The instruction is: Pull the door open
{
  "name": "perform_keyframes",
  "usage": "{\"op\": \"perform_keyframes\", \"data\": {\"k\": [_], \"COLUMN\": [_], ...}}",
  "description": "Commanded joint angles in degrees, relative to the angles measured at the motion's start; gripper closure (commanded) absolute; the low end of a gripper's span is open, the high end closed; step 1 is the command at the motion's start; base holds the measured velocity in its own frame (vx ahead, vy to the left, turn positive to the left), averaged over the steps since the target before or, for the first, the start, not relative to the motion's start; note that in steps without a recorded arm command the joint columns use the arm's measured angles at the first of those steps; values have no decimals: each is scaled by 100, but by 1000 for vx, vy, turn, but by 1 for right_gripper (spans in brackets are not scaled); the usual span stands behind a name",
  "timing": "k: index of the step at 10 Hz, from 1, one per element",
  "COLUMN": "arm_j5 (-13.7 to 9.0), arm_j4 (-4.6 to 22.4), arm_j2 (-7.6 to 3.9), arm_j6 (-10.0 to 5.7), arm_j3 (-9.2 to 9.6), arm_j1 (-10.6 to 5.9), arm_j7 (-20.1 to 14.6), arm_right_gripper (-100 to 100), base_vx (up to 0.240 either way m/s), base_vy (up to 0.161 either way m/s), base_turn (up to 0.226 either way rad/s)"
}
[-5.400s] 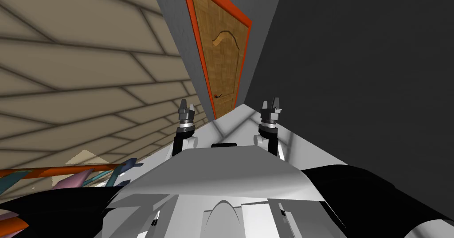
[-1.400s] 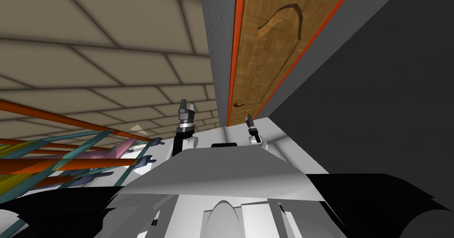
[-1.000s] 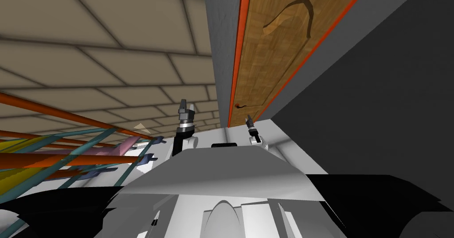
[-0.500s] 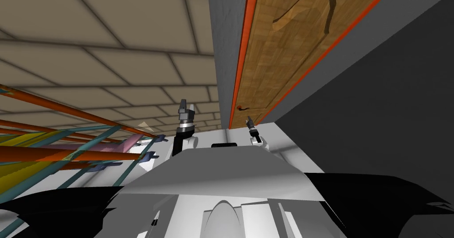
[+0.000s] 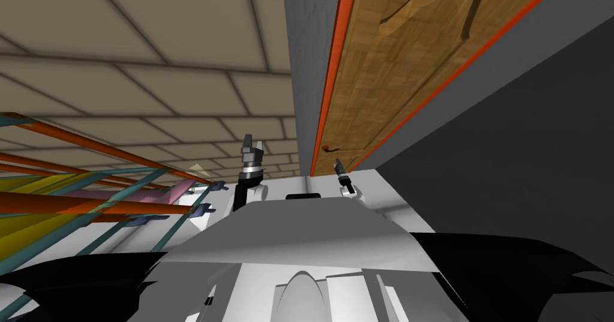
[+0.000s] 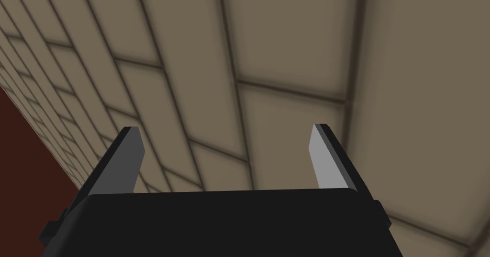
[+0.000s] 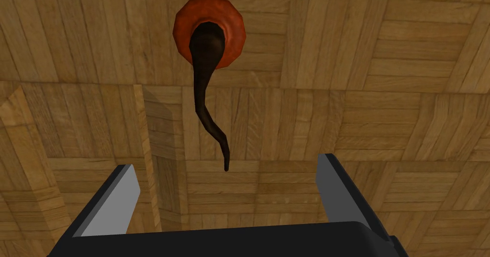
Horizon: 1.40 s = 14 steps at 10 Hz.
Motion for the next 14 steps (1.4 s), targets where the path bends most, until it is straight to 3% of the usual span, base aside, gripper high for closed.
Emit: {"op": "perform_keyframes", "data": {"k": [1,3,4,8,9,12,14], "arm_j5": [-13,-23,-19,-167,-167,-288,-328], "arm_j4": [221,389,311,947,947,1463,1638], "arm_j2": [-51,-92,-77,-163,-163,-232,-255], "arm_j6": [-37,-65,-38,-204,-204,-340,-384], "arm_j3": [17,30,25,-195,-195,-376,-435], "arm_j1": [-74,-127,-111,-439,-439,-707,-794], "arm_j7": [-30,-52,-44,-16,-16,10,18], "arm_right_gripper": [-100,-100,-100,-100,-100,-100,-100], "base_vx": [75,82,37,53,45,54,47], "base_vy": [-33,-30,-14,12,3,1,-6], "base_turn": [99,62,14,154,55,162,68]}}
